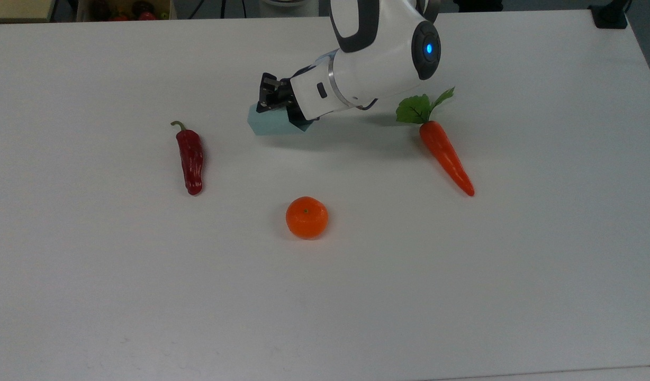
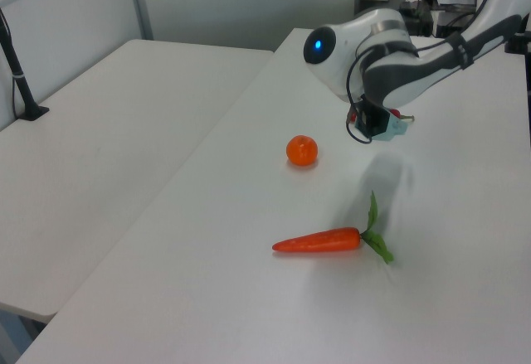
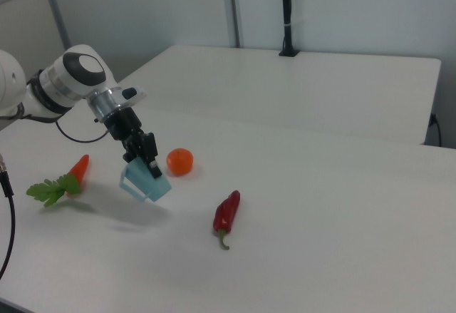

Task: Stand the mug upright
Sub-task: 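Rotate the mug upright and set its base on the table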

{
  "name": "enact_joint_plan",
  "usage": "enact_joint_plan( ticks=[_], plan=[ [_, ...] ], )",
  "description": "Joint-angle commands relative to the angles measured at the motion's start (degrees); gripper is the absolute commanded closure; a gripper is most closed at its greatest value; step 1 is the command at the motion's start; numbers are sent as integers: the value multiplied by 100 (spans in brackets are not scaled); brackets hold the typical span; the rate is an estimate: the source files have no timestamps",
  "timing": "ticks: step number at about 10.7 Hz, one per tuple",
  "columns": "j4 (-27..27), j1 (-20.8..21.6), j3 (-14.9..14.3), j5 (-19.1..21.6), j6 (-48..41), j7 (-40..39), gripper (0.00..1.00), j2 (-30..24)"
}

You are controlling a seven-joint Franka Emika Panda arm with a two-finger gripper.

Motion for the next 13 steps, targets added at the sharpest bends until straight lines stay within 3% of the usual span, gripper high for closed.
enact_joint_plan(
  ticks=[1,4,7,9,10,11,12,13],
  plan=[
    [-4,-253,11,1348,1365,-598,96,-202],
    [-75,-675,11,3000,2047,-2569,93,-193],
    [-294,-868,2,3181,2082,-3970,92,-167],
    [-382,-895,-7,3172,2152,-4290,87,-132],
    [-383,-913,-7,3172,2179,-4291,74,-132],
    [-374,-930,-7,3172,2135,-4291,53,-158],
    [-356,-948,-7,3172,2109,-4274,22,-193],
    [-339,-957,-7,3172,2091,-4212,8,-280]
  ],
)
